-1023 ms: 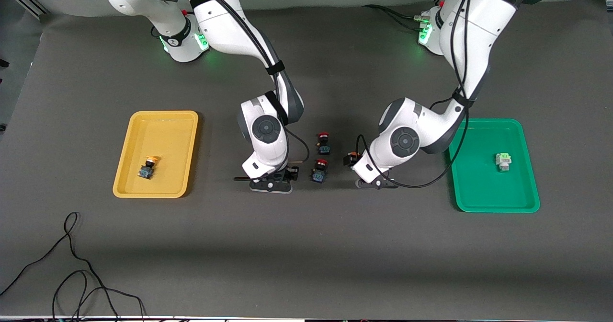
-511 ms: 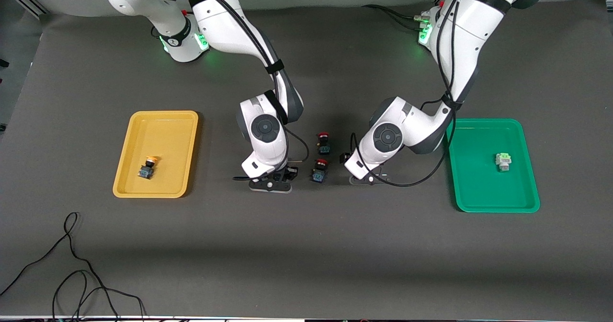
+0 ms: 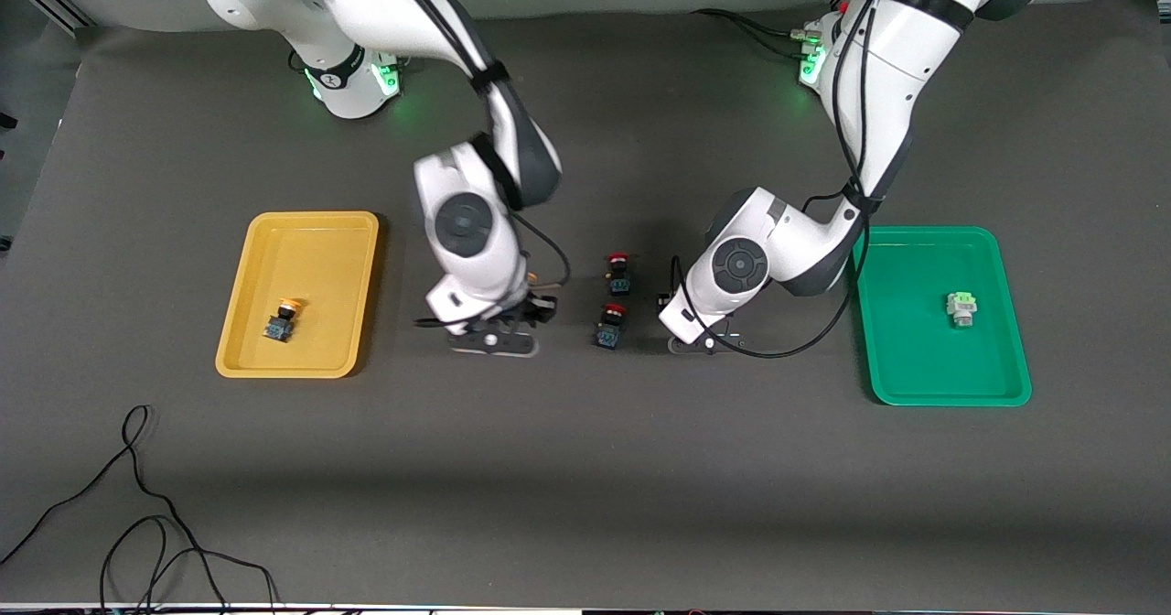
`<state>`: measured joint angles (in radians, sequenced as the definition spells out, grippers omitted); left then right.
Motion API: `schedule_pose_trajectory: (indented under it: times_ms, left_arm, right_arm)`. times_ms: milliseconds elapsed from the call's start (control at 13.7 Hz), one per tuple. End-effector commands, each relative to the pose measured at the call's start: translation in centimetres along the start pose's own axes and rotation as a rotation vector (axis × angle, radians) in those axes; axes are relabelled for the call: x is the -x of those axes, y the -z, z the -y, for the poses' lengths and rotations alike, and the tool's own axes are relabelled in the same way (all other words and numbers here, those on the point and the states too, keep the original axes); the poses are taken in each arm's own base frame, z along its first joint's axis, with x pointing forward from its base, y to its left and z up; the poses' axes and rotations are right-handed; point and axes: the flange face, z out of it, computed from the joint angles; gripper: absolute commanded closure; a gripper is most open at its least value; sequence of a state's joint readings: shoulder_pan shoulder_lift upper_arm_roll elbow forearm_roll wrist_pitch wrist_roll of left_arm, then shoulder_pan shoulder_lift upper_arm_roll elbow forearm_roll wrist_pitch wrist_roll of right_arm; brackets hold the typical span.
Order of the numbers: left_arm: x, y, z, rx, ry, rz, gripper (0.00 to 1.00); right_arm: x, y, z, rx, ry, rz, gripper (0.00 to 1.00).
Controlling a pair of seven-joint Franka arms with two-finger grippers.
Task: Place green and yellow buttons in trays
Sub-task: 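Carry the yellow button to the yellow tray while the left gripper carries the green button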
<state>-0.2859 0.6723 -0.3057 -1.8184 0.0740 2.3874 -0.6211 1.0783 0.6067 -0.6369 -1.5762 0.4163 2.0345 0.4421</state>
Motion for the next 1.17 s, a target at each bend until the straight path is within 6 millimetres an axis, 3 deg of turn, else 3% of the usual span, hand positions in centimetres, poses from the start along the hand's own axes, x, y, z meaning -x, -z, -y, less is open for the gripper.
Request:
schedule_pose_trajectory:
  times_ms: [0,146,292,438,584,731,877,1096]
  left_arm:
    - [-0.4,0.2,-0.7,-0.030,-0.008,-0.030,1.00]
    - [-0.6,1.0,-0.7,-0.046,-0.022,-0.041,1.00]
    - [-0.9,3.7,-0.2,-0.054,-0.014,-0.060,1.00]
    - [-0.9,8.3,0.1,-0.098,0.003,-0.040,1.00]
    - [-1.9,14.4,2.2,-0.152,0.042,0.004,1.00]
    - [-2.9,20.1,5.8,-0.202,0.049,0.065,1.00]
    - [-3.6,25.0,10.3,-0.216,0.005,0.107,1.00]
    - [-4.6,28.2,16.8,-0.241,-0.050,0.100,1.00]
  right_arm:
    - [-1.6,7.2,-8.4,-0.030,0.082,0.095,0.68]
    - [-3.9,9.3,-17.3,-0.031,0.169,0.105,0.68]
    - [-4.8,9.0,-25.5,-0.039,0.212,0.114,0.70]
    - [-4.9,7.1,-32.5,-0.027,0.237,0.101,0.72]
    - [-4.0,3.4,-37.5,-0.011,0.279,0.056,0.73]
    - [-2.5,-0.7,-39.9,-0.026,0.256,-0.001,0.73]
    - [-1.2,-5.1,-39.8,-0.041,0.242,-0.017,0.73]
    - [-1.0,-8.6,-39.1,-0.019,0.243,0.006,0.72]
